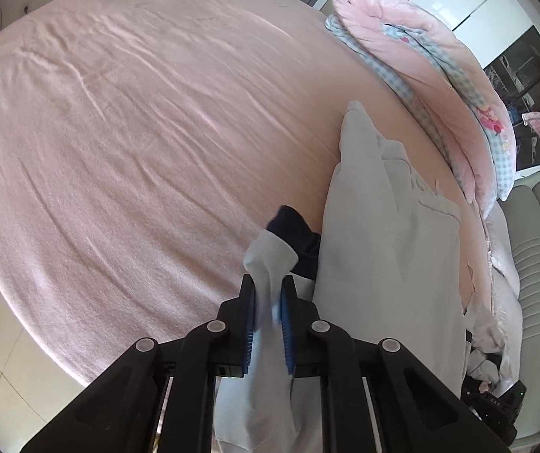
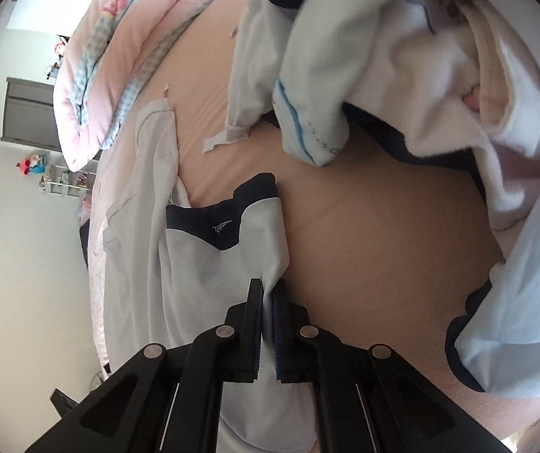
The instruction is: Fold clothes
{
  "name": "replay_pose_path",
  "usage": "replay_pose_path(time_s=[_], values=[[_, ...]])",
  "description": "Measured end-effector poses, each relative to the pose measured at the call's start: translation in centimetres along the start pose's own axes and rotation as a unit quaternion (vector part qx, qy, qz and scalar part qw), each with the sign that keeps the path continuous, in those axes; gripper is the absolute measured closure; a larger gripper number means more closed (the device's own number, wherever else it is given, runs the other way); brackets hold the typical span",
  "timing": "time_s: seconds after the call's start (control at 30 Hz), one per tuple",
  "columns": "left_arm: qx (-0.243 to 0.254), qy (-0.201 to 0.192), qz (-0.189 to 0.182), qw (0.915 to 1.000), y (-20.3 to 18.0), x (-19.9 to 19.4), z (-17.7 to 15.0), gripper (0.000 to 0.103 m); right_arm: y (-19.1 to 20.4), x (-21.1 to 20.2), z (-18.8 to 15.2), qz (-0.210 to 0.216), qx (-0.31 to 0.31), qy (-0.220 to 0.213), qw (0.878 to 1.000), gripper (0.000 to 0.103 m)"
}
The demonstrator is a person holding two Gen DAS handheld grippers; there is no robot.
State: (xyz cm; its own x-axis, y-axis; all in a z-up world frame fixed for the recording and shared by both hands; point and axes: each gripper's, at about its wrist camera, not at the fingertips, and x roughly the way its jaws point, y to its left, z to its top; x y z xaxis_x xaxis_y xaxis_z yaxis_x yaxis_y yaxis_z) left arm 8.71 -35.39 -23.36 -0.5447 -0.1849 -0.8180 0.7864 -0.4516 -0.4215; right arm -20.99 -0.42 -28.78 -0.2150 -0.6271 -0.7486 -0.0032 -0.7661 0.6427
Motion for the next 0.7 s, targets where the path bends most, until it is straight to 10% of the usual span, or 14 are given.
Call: replay_pose_path(time_s=[0.23,0.53,0.6,0.7], values=[[0.004,-0.011,0.012,0.9999,0.2,-0.5,0.6,0.093,0.4,-1.9,-0.9,-0.003,-0.002,-0.048,0.999,0.101],[-0.114,0.061,-0.061,0.9897,4.1,1.2,-0.1,0.089,-0.9,-1.9,-1.5,0.026,0.030,-0.015,0.999,0.099],[-0.115,0.067,-0.058,0.9893,4.4,1.0,-0.5,0.061,-0.7,-1.5,-1.5,0.024,0.029,-0.010,0.999,0.093],[-0.113,0.062,-0.069,0.9892,4.3,0.8,-0.8,0.029,-1.3,-1.5,-1.8,0.045,0.037,0.005,0.998,0.051]])
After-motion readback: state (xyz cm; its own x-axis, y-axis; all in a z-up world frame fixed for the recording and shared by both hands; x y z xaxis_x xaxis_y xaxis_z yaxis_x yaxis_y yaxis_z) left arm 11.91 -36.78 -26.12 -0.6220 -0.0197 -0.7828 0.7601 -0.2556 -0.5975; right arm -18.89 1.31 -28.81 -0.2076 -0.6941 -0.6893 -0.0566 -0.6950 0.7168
